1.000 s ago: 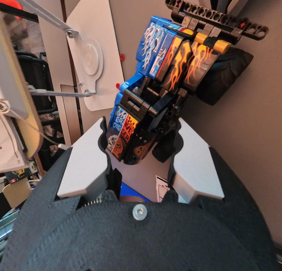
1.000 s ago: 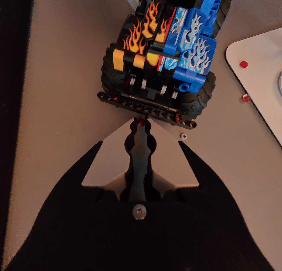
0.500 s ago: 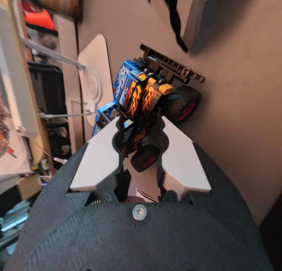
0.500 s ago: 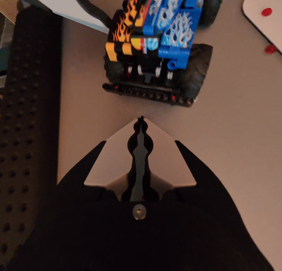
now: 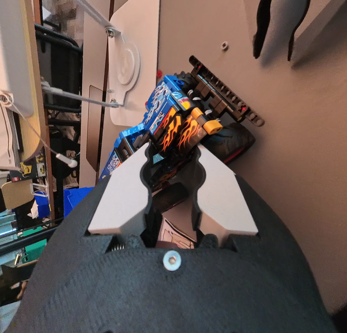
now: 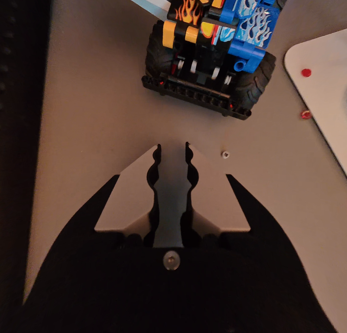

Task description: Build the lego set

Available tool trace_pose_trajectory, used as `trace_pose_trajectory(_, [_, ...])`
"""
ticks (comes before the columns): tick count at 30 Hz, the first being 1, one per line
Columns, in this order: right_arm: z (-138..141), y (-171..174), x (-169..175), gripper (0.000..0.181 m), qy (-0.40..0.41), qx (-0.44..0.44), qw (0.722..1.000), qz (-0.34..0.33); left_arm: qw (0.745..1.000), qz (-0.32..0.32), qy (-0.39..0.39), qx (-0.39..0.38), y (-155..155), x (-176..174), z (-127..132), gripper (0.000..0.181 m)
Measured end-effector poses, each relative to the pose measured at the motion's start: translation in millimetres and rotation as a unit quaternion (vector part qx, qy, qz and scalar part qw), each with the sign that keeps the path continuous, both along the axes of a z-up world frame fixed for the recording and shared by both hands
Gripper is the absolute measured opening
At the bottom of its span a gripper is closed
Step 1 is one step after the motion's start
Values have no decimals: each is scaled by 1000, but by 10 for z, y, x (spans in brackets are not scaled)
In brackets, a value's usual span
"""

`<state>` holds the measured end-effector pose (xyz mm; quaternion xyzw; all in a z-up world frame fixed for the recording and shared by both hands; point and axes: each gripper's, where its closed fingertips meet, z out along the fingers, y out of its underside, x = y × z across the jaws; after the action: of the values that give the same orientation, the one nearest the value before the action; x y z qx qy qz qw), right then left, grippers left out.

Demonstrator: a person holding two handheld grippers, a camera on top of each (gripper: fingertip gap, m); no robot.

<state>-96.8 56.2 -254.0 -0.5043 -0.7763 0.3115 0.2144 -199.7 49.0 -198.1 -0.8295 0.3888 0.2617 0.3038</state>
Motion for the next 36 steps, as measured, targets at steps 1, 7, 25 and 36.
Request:
trace_pose_trajectory(1, [19, 20, -36, 24, 4, 3, 1000, -4, 1000, 7, -1, 1, -4, -48, 2, 43])
trace_pose_trajectory(7, [56, 182, -194, 30, 9, 0, 999, -35, 999, 41, -3, 8, -16, -331, 11, 42])
trace_pose_trajectory(25, [121, 562, 992, 24, -98, 3, 995, -20, 997, 71, 5, 15, -86, -773, 58, 44])
trace_pose_trajectory(36, [-119, 430, 1258, 5, -109, -4, 994, -14, 998, 62, 5, 11, -71, -639, 20, 46])
